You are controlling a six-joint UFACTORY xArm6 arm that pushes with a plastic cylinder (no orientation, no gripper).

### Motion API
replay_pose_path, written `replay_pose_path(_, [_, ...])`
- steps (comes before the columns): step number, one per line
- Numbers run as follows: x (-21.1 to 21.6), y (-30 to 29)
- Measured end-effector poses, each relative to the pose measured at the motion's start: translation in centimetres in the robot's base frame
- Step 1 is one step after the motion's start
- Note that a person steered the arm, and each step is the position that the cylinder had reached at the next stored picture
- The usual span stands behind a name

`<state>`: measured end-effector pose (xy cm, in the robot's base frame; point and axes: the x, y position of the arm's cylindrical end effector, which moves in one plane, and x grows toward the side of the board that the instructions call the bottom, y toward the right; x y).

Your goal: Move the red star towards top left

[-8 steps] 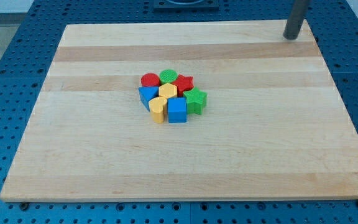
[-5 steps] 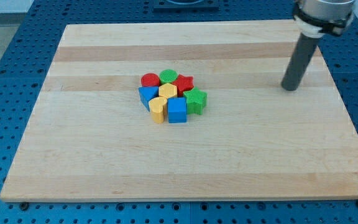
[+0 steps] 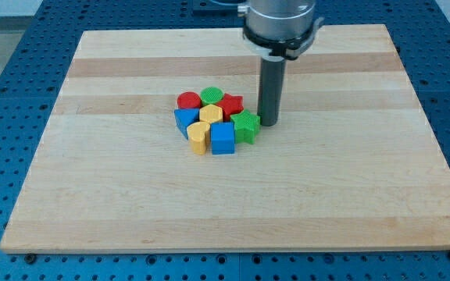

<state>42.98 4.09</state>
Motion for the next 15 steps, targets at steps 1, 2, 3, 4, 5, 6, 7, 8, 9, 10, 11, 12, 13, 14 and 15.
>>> replay_pose_path(1, [0.8,-0.9])
replay_pose_path(2, [1.5,-2.2])
replay_pose_path(3, [1.7,-3.1])
replay_pose_path(4, [0.3,-3.1])
replay_pose_path(5, [-1.6,-3.9])
replay_pose_path(6, [-3.6,-4.8])
replay_pose_path(7, [-6.6,-5.6])
replay_pose_path(8, [-9.3,-7.5])
replay_pose_path(9, [-9.8,-10.5])
replay_pose_path(10, [-9.5,-11.5])
replay_pose_path(11, [-7.7,-11.8])
replay_pose_path(12, [-6.9,-12.5])
replay_pose_path(13, [-6.9,-14.8])
replay_pose_path(14, [-7.7,-18.4])
replay_pose_path(15, [-10.0,-21.1])
